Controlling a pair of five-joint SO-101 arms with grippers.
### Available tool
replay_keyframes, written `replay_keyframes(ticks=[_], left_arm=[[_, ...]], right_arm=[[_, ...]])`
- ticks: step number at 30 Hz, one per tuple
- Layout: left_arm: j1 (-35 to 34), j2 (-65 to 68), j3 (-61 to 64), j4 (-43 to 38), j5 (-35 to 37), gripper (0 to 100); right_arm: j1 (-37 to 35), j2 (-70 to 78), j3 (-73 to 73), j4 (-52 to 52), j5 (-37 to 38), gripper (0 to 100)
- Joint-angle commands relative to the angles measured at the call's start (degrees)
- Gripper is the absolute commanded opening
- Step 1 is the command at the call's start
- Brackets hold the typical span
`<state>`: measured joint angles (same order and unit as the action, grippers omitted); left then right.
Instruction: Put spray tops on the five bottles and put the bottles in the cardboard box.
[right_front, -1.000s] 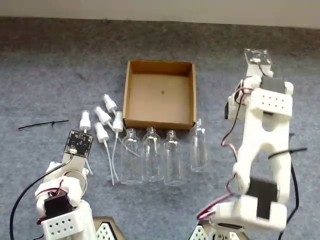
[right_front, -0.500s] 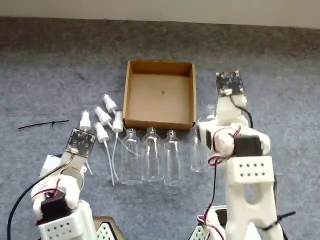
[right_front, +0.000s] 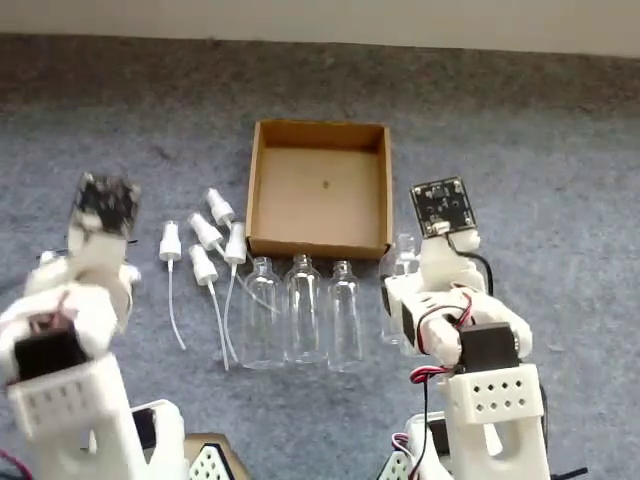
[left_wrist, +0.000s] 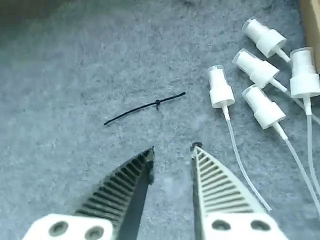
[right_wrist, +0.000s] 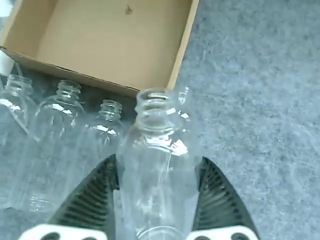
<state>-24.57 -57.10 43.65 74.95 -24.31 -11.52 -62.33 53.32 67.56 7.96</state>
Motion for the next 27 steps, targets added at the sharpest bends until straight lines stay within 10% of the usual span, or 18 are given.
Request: replay_keyframes(ticks=[1, 27], left_arm=[[2.5, 23.3, -15.0, -0.1, 5.5, 11], [9.1, 72.3, -37.8, -9.1, 12.9, 17]], right_arm=[[-0.3, -1.2, -0.3, -1.3, -0.5, 0.5], [-0.3, -1.2, 3.5, -1.3, -0.3, 0.5]])
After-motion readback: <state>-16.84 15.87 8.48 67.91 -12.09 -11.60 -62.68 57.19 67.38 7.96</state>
